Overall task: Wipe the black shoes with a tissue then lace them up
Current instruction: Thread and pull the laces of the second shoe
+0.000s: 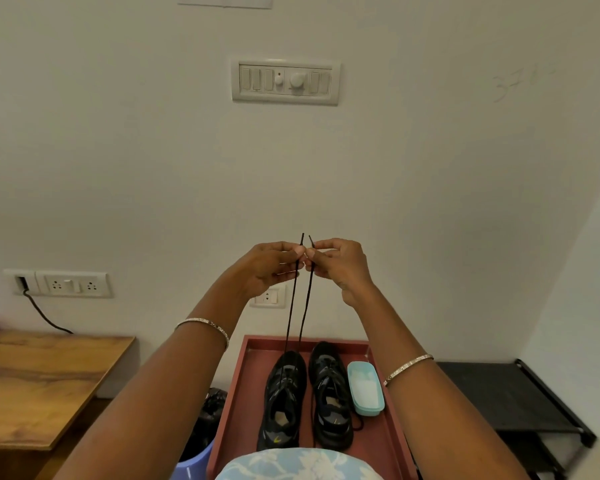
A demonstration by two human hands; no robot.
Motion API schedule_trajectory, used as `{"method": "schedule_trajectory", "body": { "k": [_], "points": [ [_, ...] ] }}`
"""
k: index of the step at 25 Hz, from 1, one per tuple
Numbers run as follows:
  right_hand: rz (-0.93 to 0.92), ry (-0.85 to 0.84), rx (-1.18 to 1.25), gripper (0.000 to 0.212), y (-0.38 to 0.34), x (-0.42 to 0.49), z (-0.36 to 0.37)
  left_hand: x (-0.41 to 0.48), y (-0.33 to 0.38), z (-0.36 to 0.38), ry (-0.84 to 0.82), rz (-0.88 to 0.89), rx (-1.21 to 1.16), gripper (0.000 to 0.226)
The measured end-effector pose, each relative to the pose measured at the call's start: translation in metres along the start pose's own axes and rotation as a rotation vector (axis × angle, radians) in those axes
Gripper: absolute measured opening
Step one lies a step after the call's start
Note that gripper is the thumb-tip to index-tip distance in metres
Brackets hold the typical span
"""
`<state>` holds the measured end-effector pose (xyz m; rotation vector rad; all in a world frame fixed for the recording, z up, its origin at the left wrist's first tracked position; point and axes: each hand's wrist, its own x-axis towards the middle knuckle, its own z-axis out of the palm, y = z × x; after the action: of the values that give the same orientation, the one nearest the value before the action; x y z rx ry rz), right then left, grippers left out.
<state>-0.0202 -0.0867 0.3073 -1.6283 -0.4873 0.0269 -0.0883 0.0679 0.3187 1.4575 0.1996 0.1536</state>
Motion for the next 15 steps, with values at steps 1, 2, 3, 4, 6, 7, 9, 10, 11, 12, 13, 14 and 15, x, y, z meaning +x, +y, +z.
{"method": "schedule_trajectory", "body": {
  "k": [1, 2, 3, 4, 6, 7, 9, 10, 11, 12, 13, 14, 15],
  "points": [
    [0.002, -0.002, 0.008, 0.027, 0.001, 0.000, -0.001, 0.000, -0.002, -0.001, -0.011, -0.037, -0.038, 0.009],
    [-0.006, -0.012, 0.021, 0.026, 0.003, 0.000, -0.002, 0.000, -0.003, -0.001, -0.024, -0.070, -0.061, 0.010],
    [-0.013, -0.031, 0.042, 0.022, 0.003, -0.001, -0.003, 0.000, -0.004, -0.002, -0.042, -0.098, -0.084, 0.011],
    [-0.009, -0.057, 0.073, 0.018, 0.003, -0.002, -0.004, 0.000, -0.005, -0.002, -0.056, -0.123, -0.114, 0.011],
    [0.018, -0.106, 0.137, 0.014, 0.003, -0.005, -0.006, 0.002, -0.007, -0.002, -0.068, -0.159, -0.170, 0.013],
    [0.032, -0.126, 0.168, 0.015, 0.004, -0.007, -0.007, 0.003, -0.008, -0.001, -0.065, -0.170, -0.184, 0.014],
    [0.048, -0.158, 0.225, 0.017, 0.005, -0.009, -0.010, 0.005, -0.009, 0.001, -0.046, -0.179, -0.204, 0.015],
    [0.057, -0.171, 0.247, 0.019, 0.005, -0.009, -0.011, 0.006, -0.010, 0.002, -0.036, -0.172, -0.201, 0.013],
    [0.074, -0.177, 0.262, 0.021, 0.005, -0.008, -0.012, 0.007, -0.010, 0.003, -0.032, -0.151, -0.176, 0.010],
    [0.099, -0.174, 0.272, 0.024, 0.005, -0.008, -0.012, 0.006, -0.010, 0.004, -0.027, -0.113, -0.118, 0.008],
    [0.130, -0.157, 0.271, 0.026, 0.005, -0.008, -0.012, 0.005, -0.010, 0.006, -0.012, -0.054, -0.031, 0.009],
    [0.162, -0.128, 0.257, 0.026, 0.004, -0.007, -0.011, 0.005, -0.010, 0.007, 0.015, 0.035, 0.082, 0.013],
    [0.189, -0.094, 0.233, 0.025, 0.003, -0.006, -0.009, 0.005, -0.011, 0.010, 0.053, 0.158, 0.220, 0.018]
  ]
}}
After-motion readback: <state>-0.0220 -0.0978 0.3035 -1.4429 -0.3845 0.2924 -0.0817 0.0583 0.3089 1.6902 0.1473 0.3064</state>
